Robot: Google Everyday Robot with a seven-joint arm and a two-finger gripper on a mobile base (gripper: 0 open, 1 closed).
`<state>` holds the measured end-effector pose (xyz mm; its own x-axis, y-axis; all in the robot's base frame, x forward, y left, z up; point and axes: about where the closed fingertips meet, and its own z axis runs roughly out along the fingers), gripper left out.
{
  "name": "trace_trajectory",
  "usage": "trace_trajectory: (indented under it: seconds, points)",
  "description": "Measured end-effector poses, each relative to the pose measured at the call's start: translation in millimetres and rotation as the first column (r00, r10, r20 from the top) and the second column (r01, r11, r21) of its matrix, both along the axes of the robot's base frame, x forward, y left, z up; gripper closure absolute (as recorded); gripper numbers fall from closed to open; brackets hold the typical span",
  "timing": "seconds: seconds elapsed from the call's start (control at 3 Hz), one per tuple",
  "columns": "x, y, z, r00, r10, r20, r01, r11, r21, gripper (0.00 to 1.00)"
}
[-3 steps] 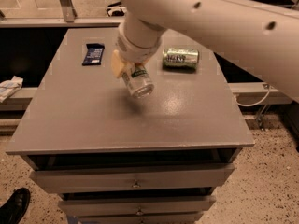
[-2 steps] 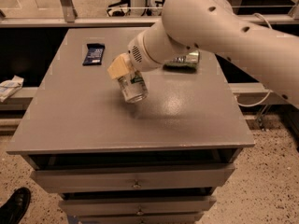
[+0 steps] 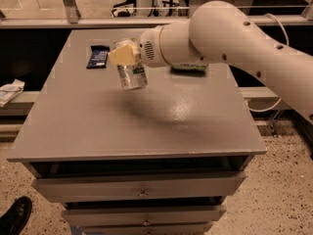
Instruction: Pick 7up can
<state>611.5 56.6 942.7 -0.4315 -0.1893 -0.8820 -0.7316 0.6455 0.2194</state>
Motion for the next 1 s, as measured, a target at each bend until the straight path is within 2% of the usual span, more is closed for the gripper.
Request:
trace_trajectory:
  seconds: [0.33, 0.67, 1.0]
  points:
    - [-1.3, -0.1, 3.3, 0.9993, 0.026, 0.028, -0.027, 0.999, 0.036, 1.00]
    - [-1.7, -1.3, 11.2, 0.9942, 0.078, 0.073, -0.085, 0.993, 0.088, 1.00]
    - [-8.5, 14.9, 13.3, 0.9629, 0.201, 0.180, -0.225, 0.966, 0.124, 1.00]
